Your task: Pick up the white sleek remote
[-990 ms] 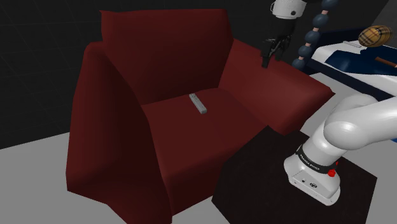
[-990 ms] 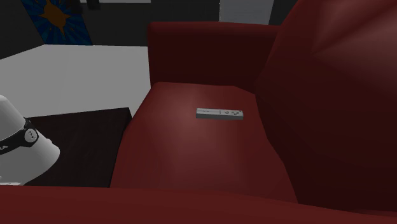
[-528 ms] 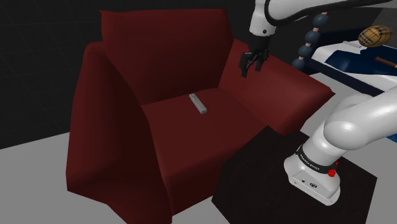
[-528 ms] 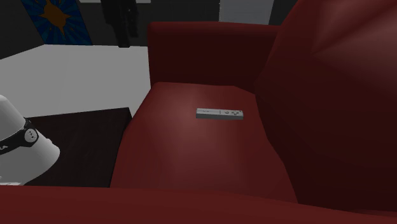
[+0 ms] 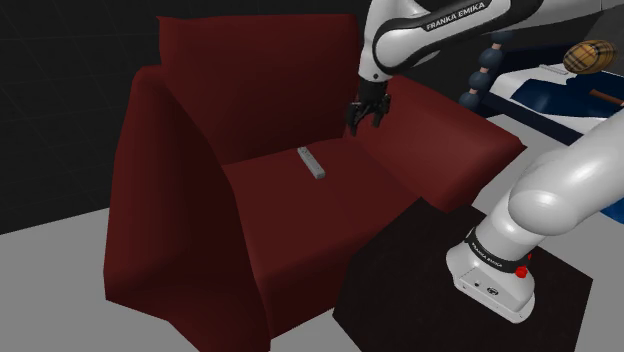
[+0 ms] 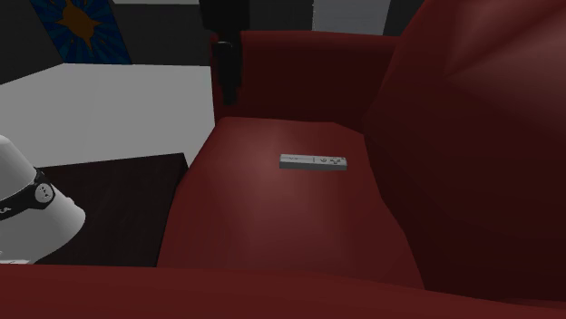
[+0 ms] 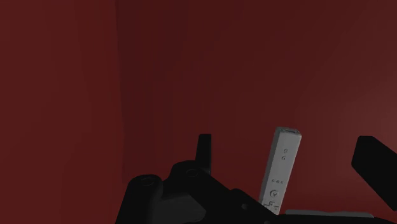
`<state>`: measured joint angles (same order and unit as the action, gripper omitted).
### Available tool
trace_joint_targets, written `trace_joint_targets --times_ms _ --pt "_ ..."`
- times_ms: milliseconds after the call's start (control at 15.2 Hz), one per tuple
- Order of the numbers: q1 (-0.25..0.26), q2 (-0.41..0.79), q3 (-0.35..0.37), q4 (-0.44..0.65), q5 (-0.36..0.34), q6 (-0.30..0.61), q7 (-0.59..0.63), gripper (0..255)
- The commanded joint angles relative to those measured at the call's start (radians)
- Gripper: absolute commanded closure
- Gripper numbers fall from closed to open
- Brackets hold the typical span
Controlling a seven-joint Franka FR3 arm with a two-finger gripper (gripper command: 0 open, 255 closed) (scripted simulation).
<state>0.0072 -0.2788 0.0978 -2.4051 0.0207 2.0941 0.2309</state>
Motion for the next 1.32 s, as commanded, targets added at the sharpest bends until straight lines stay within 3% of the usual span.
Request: trace_joint_targets --times_ms 0,660,1254 --pt "-0.001 0.087 0.009 0.031 -0.002 0.059 0.028 0" --pt "0.007 0.479 0.019 0.244 -0.039 0.251 0.156 0" --pt "0.033 0.8 -0.003 0.515 -0.06 0.312 0.236 0"
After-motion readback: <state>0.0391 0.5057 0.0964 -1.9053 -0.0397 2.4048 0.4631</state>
